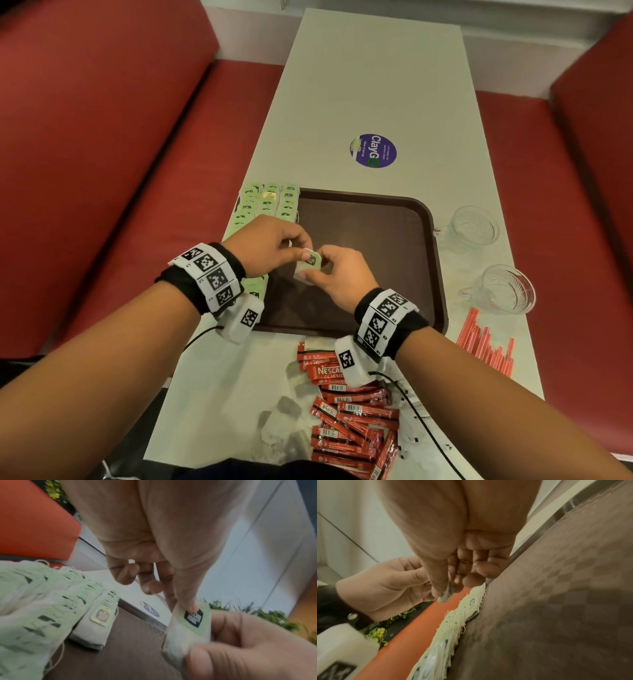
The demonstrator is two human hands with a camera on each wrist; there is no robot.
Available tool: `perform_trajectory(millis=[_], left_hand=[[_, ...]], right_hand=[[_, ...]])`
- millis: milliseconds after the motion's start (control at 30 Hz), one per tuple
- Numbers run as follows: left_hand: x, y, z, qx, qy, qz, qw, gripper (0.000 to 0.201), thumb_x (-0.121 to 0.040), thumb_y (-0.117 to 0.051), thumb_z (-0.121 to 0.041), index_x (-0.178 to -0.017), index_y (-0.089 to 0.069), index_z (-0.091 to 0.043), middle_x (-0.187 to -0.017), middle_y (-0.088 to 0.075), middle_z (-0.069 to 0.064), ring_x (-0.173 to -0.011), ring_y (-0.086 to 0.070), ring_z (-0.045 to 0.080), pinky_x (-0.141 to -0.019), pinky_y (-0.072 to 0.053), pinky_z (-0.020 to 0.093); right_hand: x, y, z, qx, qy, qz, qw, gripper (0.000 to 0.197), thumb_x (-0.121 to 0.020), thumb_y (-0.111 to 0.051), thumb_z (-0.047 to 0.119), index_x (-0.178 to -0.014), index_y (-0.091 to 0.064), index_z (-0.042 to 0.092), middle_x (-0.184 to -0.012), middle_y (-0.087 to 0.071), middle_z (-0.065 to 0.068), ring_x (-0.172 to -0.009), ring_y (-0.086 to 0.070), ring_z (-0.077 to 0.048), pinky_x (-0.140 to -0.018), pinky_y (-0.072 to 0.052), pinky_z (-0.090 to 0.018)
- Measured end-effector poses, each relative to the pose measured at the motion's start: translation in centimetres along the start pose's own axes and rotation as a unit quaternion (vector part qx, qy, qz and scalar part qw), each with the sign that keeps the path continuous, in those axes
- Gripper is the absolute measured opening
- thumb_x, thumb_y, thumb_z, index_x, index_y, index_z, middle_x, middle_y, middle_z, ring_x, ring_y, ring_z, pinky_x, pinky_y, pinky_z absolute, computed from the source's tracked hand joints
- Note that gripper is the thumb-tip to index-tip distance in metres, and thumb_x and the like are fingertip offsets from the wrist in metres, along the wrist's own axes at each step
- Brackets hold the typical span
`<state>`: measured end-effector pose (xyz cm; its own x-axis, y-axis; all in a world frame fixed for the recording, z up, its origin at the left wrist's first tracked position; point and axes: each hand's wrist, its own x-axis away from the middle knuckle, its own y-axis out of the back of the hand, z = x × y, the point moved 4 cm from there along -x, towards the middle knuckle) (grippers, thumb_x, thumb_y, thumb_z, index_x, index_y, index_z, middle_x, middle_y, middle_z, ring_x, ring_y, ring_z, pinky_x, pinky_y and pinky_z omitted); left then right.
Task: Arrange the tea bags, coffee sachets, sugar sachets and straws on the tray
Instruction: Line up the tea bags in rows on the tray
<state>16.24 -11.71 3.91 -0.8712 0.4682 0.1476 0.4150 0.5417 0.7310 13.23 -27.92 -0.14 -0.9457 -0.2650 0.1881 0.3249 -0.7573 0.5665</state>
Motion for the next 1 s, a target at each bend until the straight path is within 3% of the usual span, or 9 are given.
perform_trajectory(millis=[67,167,233,367,567,667,767,900,1000], left_hand=[[-0.1,0.8,1.0,0.026,0.038,-0.03,0.998,0.005,-0.09,-0.071,-0.028,-0.088,-0.068,-0.032,-0.081,-0.07,-0.011,-0.076,-0.063,0.008,-0.072,-0.049,0.024],[-0.2,1.9,2.8,0.012,0.092,-0.053,0.994,0.007,-0.093,-0.067,-0.031,-0.088,-0.062,-0.029,-0.067,-0.065,-0.01,-0.054,-0.053,-0.001,-0.061,-0.044,0.025],[-0.4,2.1,4.3,-0.016,0.126,-0.017,0.992,0.008,-0.094,-0.065,-0.032,-0.089,-0.061,-0.029,-0.067,-0.065,-0.009,-0.047,-0.049,-0.002,-0.059,-0.042,0.024],[-1.3,1.4,6.6,-0.066,0.178,0.06,0.98,0.008,-0.094,-0.066,-0.033,-0.093,-0.065,-0.025,-0.069,-0.062,-0.013,-0.06,-0.054,0.003,-0.058,-0.041,0.023],[-3.3,0.7,7.7,-0.071,0.198,-0.038,0.977,0.01,-0.087,-0.074,-0.034,-0.088,-0.071,-0.025,-0.085,-0.068,-0.007,-0.08,-0.062,0.011,-0.067,-0.042,0.023],[-4.1,0.7,7.9,-0.076,0.226,-0.056,0.97,0.01,-0.083,-0.078,-0.034,-0.087,-0.073,-0.026,-0.082,-0.069,-0.01,-0.084,-0.066,0.012,-0.074,-0.051,0.026],[-4.4,0.8,7.8,-0.12,0.242,-0.07,0.96,0.019,-0.08,-0.079,-0.037,-0.094,-0.068,-0.03,-0.092,-0.067,-0.008,-0.092,-0.064,0.017,-0.081,-0.054,0.033],[-4.8,0.4,7.2,-0.148,0.239,-0.086,0.956,0.029,-0.079,-0.071,-0.051,-0.095,-0.058,-0.031,-0.087,-0.064,-0.008,-0.085,-0.061,0.017,-0.069,-0.047,0.03],[-5.1,-0.5,6.4,-0.184,0.225,-0.036,0.956,0.037,-0.077,-0.074,-0.054,-0.094,-0.055,-0.027,-0.085,-0.059,-0.006,-0.082,-0.058,0.017,-0.065,-0.044,0.03]], right_hand=[[0.5,-0.4,-0.2,0.017,0.0,0.023,1.0,0.022,-0.081,-0.079,0.036,-0.095,-0.067,0.024,-0.083,-0.069,0.008,-0.08,-0.064,-0.009,-0.079,-0.055,-0.035],[1.9,-1.1,-0.3,0.047,0.01,0.079,0.996,0.023,-0.082,-0.078,0.038,-0.097,-0.064,0.029,-0.082,-0.069,0.012,-0.078,-0.064,-0.004,-0.081,-0.056,-0.035],[3.0,-2.0,0.2,0.12,0.051,0.143,0.981,0.023,-0.083,-0.076,0.04,-0.1,-0.065,0.03,-0.086,-0.066,0.013,-0.081,-0.061,-0.006,-0.082,-0.055,-0.036],[5.1,-4.6,1.1,0.261,0.164,0.249,0.918,0.036,-0.082,-0.074,0.048,-0.11,-0.068,0.025,-0.102,-0.058,0.004,-0.097,-0.047,-0.016,-0.082,-0.046,-0.036],[6.2,-6.7,1.7,0.369,0.219,0.267,0.863,0.045,-0.074,-0.076,0.056,-0.108,-0.069,0.028,-0.109,-0.053,0.001,-0.104,-0.039,-0.02,-0.085,-0.035,-0.039],[6.3,-7.1,2.1,0.411,0.24,0.257,0.841,0.036,-0.075,-0.075,0.055,-0.102,-0.072,0.03,-0.108,-0.052,0.001,-0.105,-0.038,-0.022,-0.086,-0.032,-0.04],[6.2,-7.4,2.3,0.443,0.253,0.248,0.824,0.025,-0.076,-0.074,0.051,-0.089,-0.075,0.03,-0.105,-0.051,0.001,-0.103,-0.037,-0.023,-0.084,-0.033,-0.041],[6.1,-8.0,2.1,0.459,0.257,0.235,0.817,0.016,-0.078,-0.076,0.042,-0.083,-0.076,0.027,-0.102,-0.052,0.0,-0.101,-0.04,-0.025,-0.082,-0.033,-0.041],[6.1,-8.0,2.1,0.452,0.253,0.231,0.823,0.01,-0.081,-0.073,0.035,-0.085,-0.076,0.026,-0.104,-0.052,0.0,-0.103,-0.04,-0.025,-0.086,-0.036,-0.042]])
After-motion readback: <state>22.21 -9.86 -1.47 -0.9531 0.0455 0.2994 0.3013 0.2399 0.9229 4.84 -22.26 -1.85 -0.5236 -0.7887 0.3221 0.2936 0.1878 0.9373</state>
